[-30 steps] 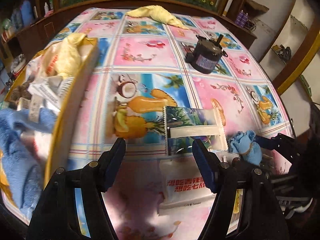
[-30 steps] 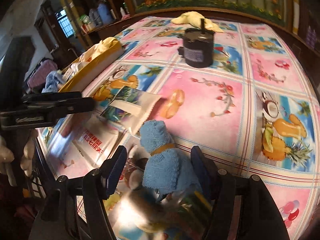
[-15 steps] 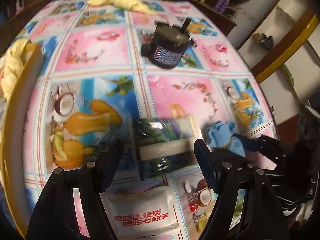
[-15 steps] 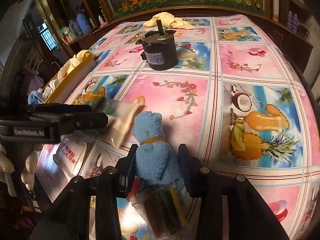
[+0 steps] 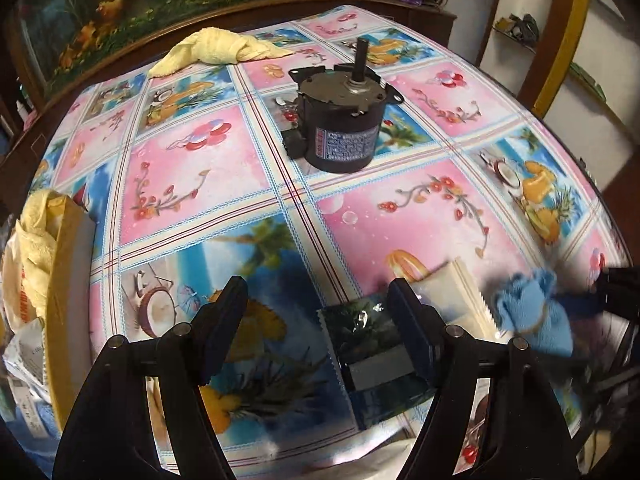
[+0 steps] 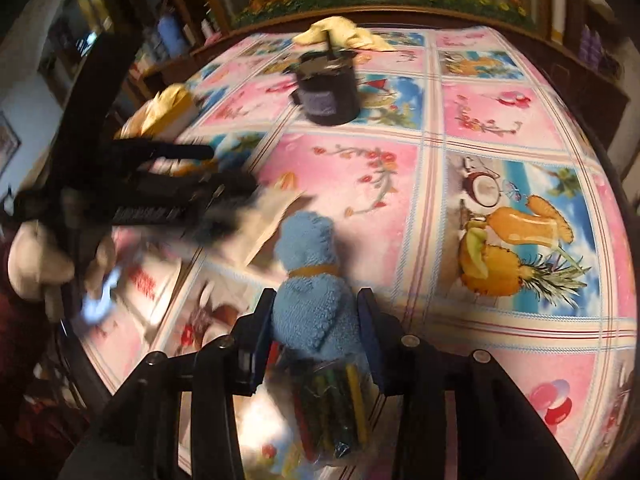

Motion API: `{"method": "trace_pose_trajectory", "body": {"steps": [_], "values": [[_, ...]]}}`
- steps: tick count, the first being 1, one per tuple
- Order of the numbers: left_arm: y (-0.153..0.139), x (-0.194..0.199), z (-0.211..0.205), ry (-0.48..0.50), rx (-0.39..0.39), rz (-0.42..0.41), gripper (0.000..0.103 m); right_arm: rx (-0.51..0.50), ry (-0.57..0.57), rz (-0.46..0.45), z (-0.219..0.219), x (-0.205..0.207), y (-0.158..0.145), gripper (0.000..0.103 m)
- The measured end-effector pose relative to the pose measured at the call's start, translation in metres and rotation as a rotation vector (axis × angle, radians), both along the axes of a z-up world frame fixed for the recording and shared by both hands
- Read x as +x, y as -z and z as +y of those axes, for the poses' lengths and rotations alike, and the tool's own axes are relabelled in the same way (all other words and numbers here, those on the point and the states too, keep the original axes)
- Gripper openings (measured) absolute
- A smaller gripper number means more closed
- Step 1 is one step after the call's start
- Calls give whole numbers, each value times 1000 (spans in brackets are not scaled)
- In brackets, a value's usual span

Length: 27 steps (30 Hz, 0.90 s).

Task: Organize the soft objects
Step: 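Lift the blue knit towel and clear packet toward the foam box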

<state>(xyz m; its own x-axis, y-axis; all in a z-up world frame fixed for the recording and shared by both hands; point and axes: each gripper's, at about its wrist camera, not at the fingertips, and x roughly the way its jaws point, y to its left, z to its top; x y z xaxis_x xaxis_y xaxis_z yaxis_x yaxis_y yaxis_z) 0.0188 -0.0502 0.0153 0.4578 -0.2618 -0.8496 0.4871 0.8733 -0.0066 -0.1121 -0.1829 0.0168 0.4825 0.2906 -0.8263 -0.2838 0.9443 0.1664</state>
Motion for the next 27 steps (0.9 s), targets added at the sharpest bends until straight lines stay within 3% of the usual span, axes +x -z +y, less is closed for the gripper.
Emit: {"method": "trace_pose_trajectory", "body": {"steps": [3, 6, 11, 12, 15, 18, 19, 24, 27], "values": [[4, 7, 2, -28, -27, 47, 73, -58, -67, -12, 16, -3, 1, 41], [4, 7, 4, -58, -56, 73, 74, -55, -88, -12, 28, 8, 2, 41], [0, -1, 10, -48, -171, 175, 77, -9, -14, 12, 33, 46, 1, 42], [-1, -4, 10, -45, -168, 181, 77, -17, 14, 10, 31, 54, 2, 43], [-13, -12, 19, -22, -254, 204, 77, -70, 61, -7, 27, 66, 2, 41], [-31, -25, 16, 27, -175, 56, 77, -52, 68, -4, 18, 64, -1, 39], [-34, -27, 12, 49, -141, 18, 78, -56, 70, -5, 15, 62, -1, 33], [-29, -30, -14, 198, 70, -165, 78, -42, 75, 11, 1, 53, 1, 30], [-14, -23, -26, 281, 148, -177, 78, -30, 82, 19, -5, 51, 0, 30]]}}
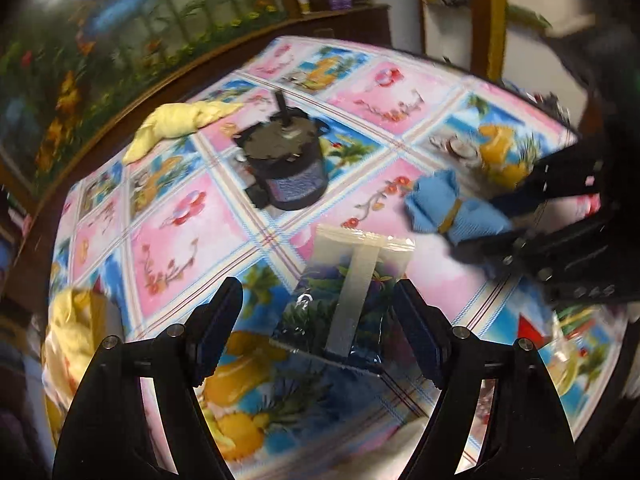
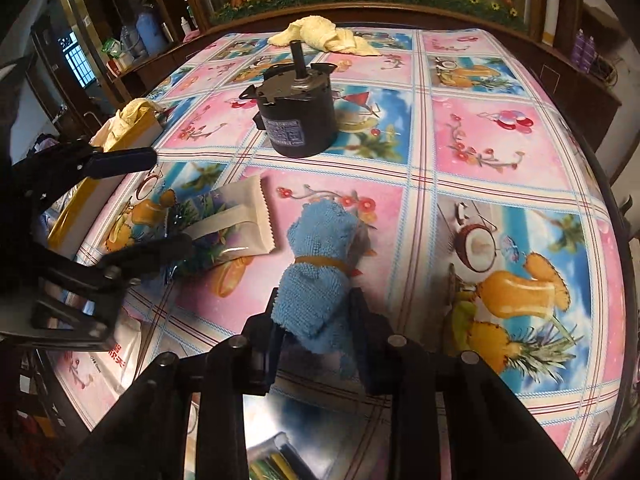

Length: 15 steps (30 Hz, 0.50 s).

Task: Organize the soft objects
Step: 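Lift the blue knit towel and clear packet toward the foam box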

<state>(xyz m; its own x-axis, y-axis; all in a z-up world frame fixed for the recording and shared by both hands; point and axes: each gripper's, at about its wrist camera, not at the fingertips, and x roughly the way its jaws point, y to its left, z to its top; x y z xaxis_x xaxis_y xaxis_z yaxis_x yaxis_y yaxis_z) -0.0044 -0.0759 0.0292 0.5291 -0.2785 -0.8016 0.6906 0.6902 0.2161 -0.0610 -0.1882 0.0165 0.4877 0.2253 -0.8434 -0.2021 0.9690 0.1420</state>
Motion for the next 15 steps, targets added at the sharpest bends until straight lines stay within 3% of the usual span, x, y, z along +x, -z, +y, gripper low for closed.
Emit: {"method": "trace_pose_trajectory", "body": {"steps": [4, 8, 10, 12, 15], "values": [[19, 19, -1, 2, -6, 92, 80, 21, 1, 9, -4, 0, 0, 31], [24, 29, -2, -25, -100, 193, 82, 31, -2, 6, -3, 0, 0, 31], [23, 29, -3, -47, -107, 196, 82, 43, -5, 4, -2, 0, 1, 31], [20, 28, -4, -70, -121, 192, 61, 66, -13, 4, -1, -1, 1, 30], [16, 28, 1, -111, -165, 222, 56, 95, -23, 6, 2, -3, 1, 27]]}}
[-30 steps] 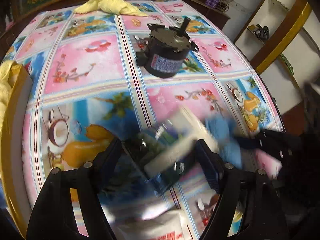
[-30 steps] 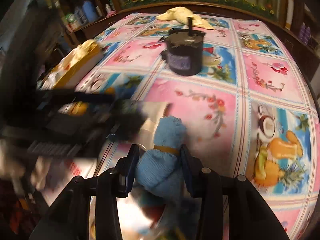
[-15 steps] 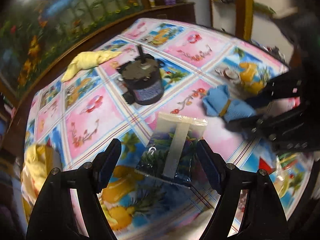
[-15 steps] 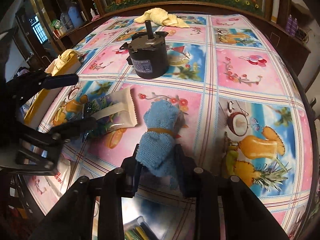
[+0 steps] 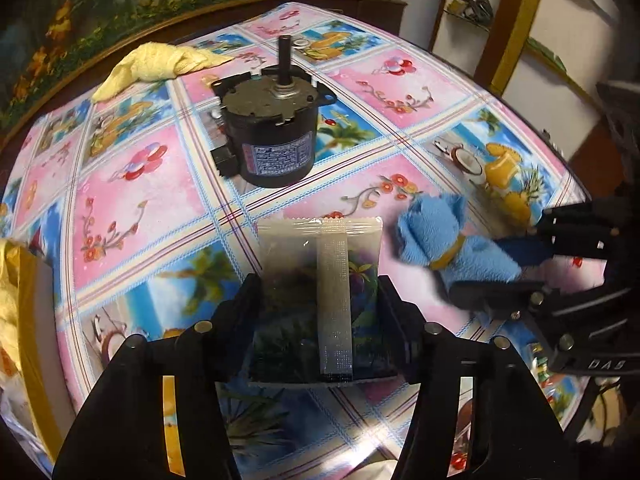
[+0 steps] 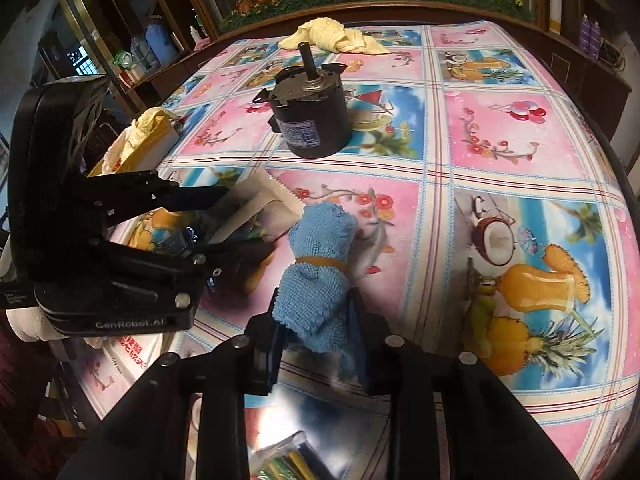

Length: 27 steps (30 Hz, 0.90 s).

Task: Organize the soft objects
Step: 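Lift the blue knit towel and clear packet toward the foam box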

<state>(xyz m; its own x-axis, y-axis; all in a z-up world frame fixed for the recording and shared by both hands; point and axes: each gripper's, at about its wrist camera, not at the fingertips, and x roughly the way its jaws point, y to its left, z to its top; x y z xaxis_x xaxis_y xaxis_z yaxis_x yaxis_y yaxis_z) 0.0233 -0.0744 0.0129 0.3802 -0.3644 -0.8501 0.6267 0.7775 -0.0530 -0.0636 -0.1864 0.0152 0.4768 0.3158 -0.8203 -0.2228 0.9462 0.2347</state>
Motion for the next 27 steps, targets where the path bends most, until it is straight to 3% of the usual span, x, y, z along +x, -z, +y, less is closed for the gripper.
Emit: {"method": "trace_pose_trajectory", "body": {"steps": [5, 10, 16, 21, 27], "values": [[-8, -14, 19, -62, -88, 1, 55, 23, 2, -8, 1, -5, -3, 26], [-41, -42, 49, -139, -196, -57, 56, 37, -9, -30, 8, -10, -14, 26], [-81, -78, 124, -303, -318, -134, 56, 41, -67, -70, 35, -16, -32, 26], [-91, -103, 199, -491, -293, -191, 56, 61, -143, -97, 71, -16, -47, 26], [-76, -112, 276, -707, -269, -195, 56, 77, -244, -104, 125, -10, -58, 26]]}}
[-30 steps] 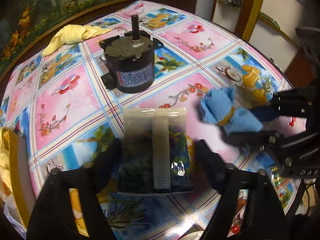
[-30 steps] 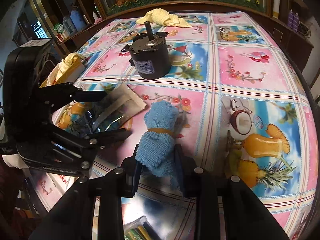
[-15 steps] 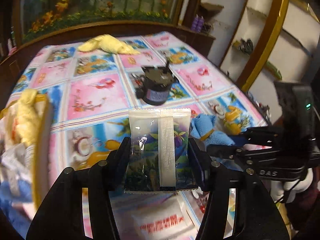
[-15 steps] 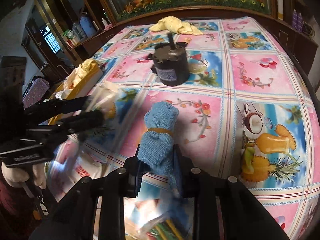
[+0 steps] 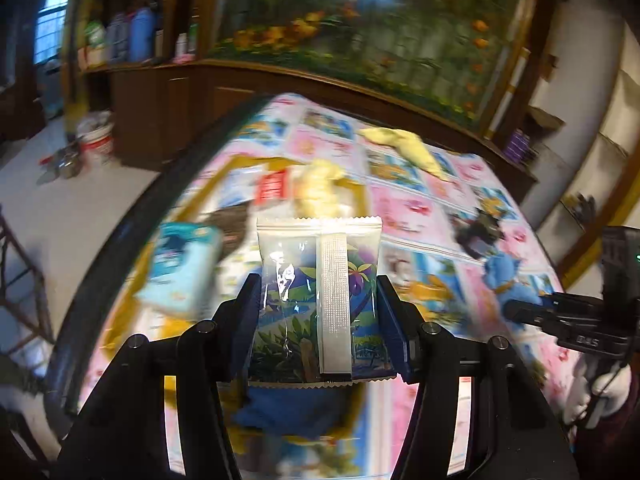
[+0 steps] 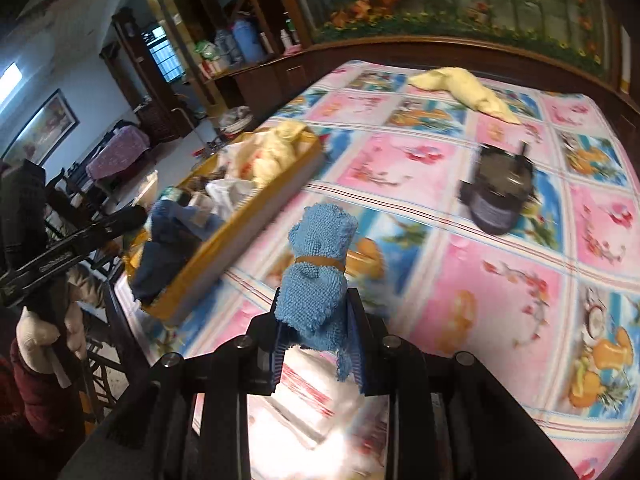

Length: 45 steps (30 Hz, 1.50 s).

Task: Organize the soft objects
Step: 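Lower the blue knit towel and clear packet into the foam box, open both tools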

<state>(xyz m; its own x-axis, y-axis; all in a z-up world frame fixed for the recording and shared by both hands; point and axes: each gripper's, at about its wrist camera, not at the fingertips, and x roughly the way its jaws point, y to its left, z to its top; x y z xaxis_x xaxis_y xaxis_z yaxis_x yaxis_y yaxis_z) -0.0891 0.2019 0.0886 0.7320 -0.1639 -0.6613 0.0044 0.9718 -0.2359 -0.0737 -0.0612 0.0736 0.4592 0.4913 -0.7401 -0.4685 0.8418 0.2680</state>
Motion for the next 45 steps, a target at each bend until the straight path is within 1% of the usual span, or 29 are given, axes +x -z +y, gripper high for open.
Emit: {"method": "trace_pose_trajectory", "body": {"steps": [2, 6, 9, 11, 14, 18, 20, 23, 26, 29, 31, 36, 45], "values": [[5, 2, 14, -49, 9, 8, 56, -8, -30, -10, 20, 3, -5, 26], [18, 11, 31, -108, 31, 23, 58, -3, -81, -9, 56, 17, -12, 26], [32, 21, 37, -146, 84, 68, 59, 17, -112, 15, 85, 35, -13, 26], [37, 25, 39, -171, 106, 84, 60, 29, -127, 31, 105, 47, -14, 26], [37, 26, 41, -205, 131, 67, 63, 6, -131, 30, 136, 68, -12, 26], [33, 22, 38, -224, 160, 34, 63, -55, -122, 38, 167, 96, 0, 26], [33, 20, 38, -228, 176, 24, 63, -81, -114, 42, 175, 104, 7, 26], [33, 19, 37, -240, 194, 18, 63, -108, -97, 54, 186, 117, 18, 27], [34, 19, 38, -245, 186, 19, 63, -125, -76, 47, 191, 125, 25, 29], [36, 22, 39, -254, 192, 28, 63, -100, -59, 80, 190, 129, 28, 33], [36, 23, 38, -256, 192, 33, 63, -95, -59, 73, 190, 126, 24, 35], [35, 21, 36, -270, 205, 38, 63, -79, -70, 40, 189, 117, 14, 49], [27, 13, 29, -284, 228, 23, 63, -46, -81, 3, 184, 102, -3, 50]]}}
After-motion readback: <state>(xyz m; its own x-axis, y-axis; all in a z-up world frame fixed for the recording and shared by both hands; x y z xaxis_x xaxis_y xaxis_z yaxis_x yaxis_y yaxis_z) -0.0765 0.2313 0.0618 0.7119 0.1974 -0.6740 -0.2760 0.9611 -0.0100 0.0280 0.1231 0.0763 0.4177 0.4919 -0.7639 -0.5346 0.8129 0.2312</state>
